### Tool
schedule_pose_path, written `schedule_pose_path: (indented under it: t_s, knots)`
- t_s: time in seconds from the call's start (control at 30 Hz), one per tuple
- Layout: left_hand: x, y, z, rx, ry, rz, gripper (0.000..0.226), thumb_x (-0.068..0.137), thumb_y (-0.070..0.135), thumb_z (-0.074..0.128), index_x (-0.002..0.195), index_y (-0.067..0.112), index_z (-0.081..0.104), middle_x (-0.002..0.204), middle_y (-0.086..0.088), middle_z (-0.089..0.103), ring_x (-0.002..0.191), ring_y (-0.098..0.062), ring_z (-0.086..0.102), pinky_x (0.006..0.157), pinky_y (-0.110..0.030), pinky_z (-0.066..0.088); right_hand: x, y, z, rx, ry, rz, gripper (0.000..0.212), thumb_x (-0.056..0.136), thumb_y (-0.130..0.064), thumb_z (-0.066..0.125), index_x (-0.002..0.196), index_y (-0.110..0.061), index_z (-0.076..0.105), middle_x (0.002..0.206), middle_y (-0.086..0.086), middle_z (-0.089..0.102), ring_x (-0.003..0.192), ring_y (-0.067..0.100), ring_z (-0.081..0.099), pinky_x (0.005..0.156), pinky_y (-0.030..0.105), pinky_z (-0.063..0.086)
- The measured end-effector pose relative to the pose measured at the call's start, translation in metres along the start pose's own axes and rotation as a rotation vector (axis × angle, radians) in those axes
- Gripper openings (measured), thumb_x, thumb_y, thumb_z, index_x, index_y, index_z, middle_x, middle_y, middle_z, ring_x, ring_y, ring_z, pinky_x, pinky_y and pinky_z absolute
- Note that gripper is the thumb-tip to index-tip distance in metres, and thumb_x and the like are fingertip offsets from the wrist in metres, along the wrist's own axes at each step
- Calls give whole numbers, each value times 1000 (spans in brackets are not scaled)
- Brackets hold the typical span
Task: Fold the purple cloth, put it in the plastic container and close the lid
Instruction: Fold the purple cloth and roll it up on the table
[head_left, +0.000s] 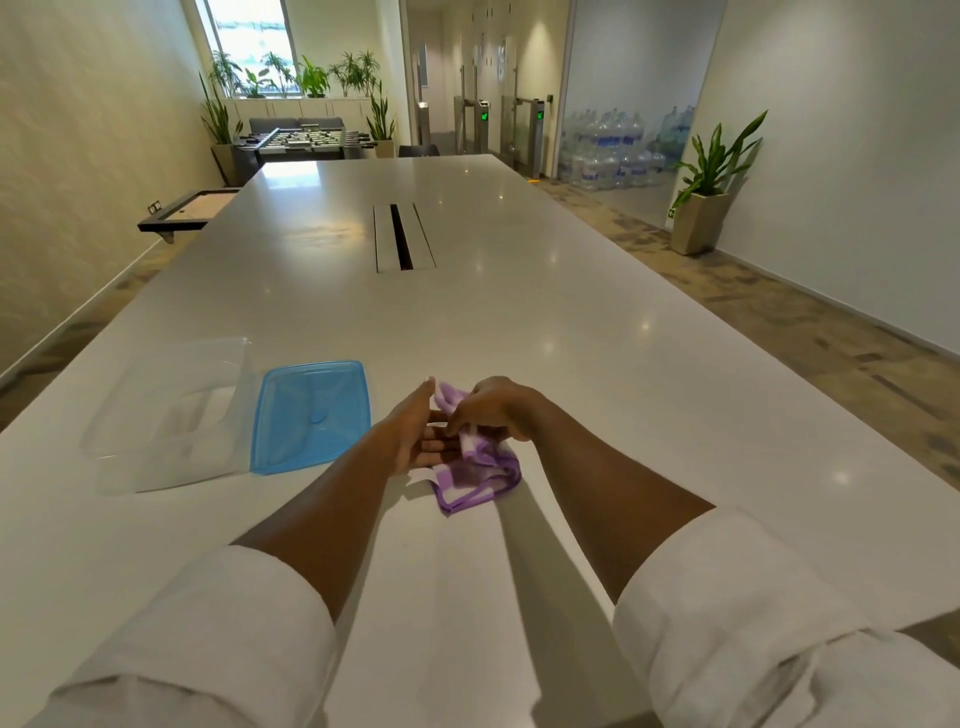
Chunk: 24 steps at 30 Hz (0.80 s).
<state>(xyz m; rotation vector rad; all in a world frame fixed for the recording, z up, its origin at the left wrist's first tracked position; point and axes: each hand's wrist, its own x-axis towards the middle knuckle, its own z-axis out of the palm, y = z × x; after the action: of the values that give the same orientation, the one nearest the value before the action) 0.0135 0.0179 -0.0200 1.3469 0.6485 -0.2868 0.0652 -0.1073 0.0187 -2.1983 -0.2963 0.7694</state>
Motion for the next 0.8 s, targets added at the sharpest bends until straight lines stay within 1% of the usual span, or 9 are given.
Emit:
schedule_pose_path:
  t_s: [0.07,0.13,0.23,0.33,0.43,0.53,0.6,0.73,0.8]
  knots:
    - [0,0,-5,5,-71,52,76,87,71,41,112,4,65,91,-17,68,82,-27,67,70,-36,58,-2,-3,6,-61,-37,-12,33,78,-12,74,107,0,64,96,14,65,83,24,65,88,35,56]
    - [-1,0,-7,26,-155,89,72,86,69,46,120,8,65,96,-18,68,91,-28,65,84,-39,57,-4,-5,10,-87,-80,-18,28,81,-9,72,106,2,66,95,16,68,81,25,66,91,37,58]
    - [-1,-3,-4,97,-60,83,59,93,52,53,124,3,59,117,-23,65,101,-29,64,92,-39,53,-9,-6,14,-55,-112,-36,25,81,-1,70,104,5,68,101,23,71,83,27,69,90,40,58]
    - [4,-9,-3,202,85,163,38,98,30,51,117,-1,61,105,-22,65,89,-28,63,87,-41,54,-12,-5,16,-21,-131,-11,28,80,5,68,107,10,68,102,25,71,85,29,69,92,41,57]
    - [6,-12,-2,284,148,214,29,96,22,50,102,-2,67,87,-20,66,78,-27,62,80,-37,54,-12,-4,14,-1,-115,-1,27,79,6,67,105,12,68,102,26,70,85,30,69,92,40,57]
    - [9,-13,1,366,196,306,30,93,34,56,84,9,69,72,-10,66,67,-22,60,65,-32,49,-7,0,13,-164,0,-71,20,79,-5,68,95,6,70,93,21,69,81,26,67,86,34,58]
    - [13,-13,1,533,254,381,34,90,46,56,80,17,69,73,-4,68,68,-20,61,64,-30,47,-2,6,14,-324,117,-154,29,77,-14,70,101,0,68,102,18,70,94,26,67,88,37,57]
    - [19,-18,-4,781,453,474,32,88,42,61,116,26,58,105,2,63,94,-19,61,74,-30,46,3,23,20,-510,214,-268,57,78,-40,67,128,-16,53,130,12,45,124,27,40,101,41,45]
    - [20,-20,-3,869,553,573,35,87,37,65,119,28,56,114,0,60,104,-20,58,77,-31,46,6,32,23,-609,220,-303,69,77,-51,64,136,-20,47,135,12,36,128,31,31,100,44,40]
